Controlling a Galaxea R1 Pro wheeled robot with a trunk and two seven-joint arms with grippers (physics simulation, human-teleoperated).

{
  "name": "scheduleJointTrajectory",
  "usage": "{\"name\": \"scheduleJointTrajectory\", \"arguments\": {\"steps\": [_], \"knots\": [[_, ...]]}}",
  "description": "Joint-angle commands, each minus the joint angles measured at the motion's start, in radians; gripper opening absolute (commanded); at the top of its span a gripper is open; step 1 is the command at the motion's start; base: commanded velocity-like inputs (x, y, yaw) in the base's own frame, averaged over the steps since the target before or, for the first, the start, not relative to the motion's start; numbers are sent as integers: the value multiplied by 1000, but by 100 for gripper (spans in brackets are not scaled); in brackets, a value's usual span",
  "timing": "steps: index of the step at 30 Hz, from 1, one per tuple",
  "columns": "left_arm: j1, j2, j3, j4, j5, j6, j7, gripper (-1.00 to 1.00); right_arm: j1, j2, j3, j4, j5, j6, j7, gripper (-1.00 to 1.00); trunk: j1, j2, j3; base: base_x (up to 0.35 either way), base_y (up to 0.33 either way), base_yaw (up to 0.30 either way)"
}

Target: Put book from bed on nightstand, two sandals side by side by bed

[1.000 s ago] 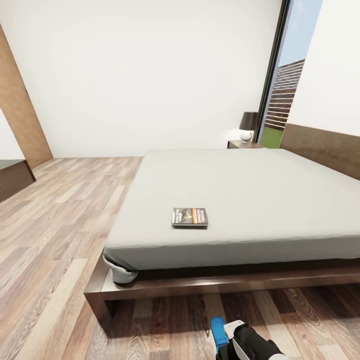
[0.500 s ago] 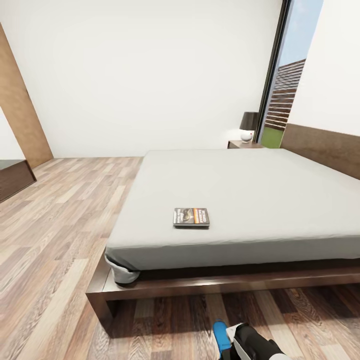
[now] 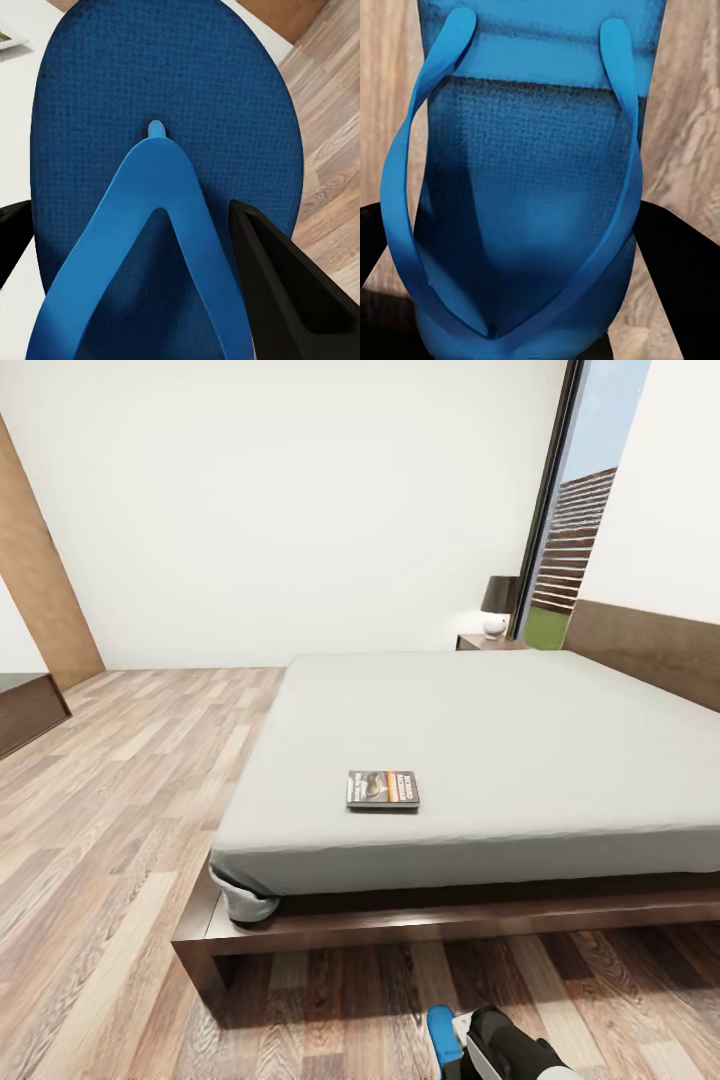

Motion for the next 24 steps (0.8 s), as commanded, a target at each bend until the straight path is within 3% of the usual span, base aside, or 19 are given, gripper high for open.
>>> {"name": "scheduleJointTrajectory", "arguments": {"steps": [1, 12, 17, 24], "knots": [[1, 0, 2, -1, 0, -2, 1, -100, 0, 0, 4, -2, 5, 5, 4, -100, 0, -1, -5, 0, 0, 0], [4, -1, 2, -2, 0, -2, 0, -100, 0, -1, 4, -4, 7, -3, 5, -100, 5, -3, -47, 0, 0, 0], [5, -1, 2, -2, 0, -2, 1, -100, -7, -8, 4, -4, 8, -102, 4, -100, 7, -4, -67, 0, 0, 0], [5, -1, 2, -2, 0, -2, 1, -100, -27, -31, 4, -3, 9, -137, 4, -100, 11, -6, -94, 0, 0, 0]]}}
